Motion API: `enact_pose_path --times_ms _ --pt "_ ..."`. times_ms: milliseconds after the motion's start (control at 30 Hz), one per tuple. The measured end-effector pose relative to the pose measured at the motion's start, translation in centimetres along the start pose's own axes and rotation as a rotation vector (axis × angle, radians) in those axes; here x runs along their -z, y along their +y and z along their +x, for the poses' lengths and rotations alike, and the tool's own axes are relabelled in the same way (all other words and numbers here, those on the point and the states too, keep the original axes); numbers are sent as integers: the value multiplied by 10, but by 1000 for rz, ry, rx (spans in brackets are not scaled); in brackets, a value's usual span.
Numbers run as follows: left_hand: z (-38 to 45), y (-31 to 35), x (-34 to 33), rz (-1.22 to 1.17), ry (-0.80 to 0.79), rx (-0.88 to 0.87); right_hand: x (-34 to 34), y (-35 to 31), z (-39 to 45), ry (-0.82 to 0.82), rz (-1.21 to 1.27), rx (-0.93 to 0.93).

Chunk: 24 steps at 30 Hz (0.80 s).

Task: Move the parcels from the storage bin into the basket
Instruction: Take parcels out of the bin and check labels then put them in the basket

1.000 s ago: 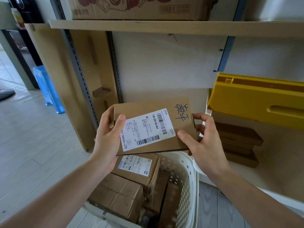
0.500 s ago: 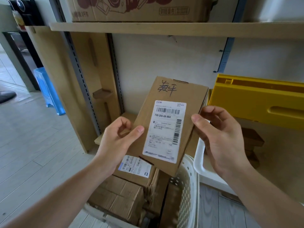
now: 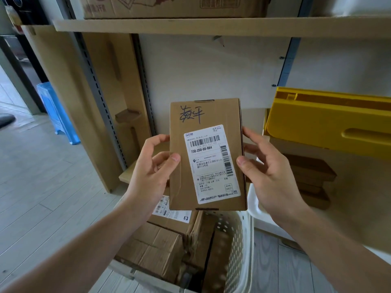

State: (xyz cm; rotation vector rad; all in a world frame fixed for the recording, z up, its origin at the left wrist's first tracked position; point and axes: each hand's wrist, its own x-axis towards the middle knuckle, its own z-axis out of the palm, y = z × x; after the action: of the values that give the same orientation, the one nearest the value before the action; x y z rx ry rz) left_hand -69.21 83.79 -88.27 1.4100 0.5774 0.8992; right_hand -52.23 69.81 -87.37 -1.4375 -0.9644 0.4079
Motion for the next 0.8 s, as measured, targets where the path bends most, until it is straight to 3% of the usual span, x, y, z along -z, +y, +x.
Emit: enact_pose_path --times_ms 433,800 --pt "1 -4 3 36 6 -31 2 4 -2 -8 -84 -19" --pt "3 -8 9 49 34 -26 0 13 -8 -158 -227 -101"
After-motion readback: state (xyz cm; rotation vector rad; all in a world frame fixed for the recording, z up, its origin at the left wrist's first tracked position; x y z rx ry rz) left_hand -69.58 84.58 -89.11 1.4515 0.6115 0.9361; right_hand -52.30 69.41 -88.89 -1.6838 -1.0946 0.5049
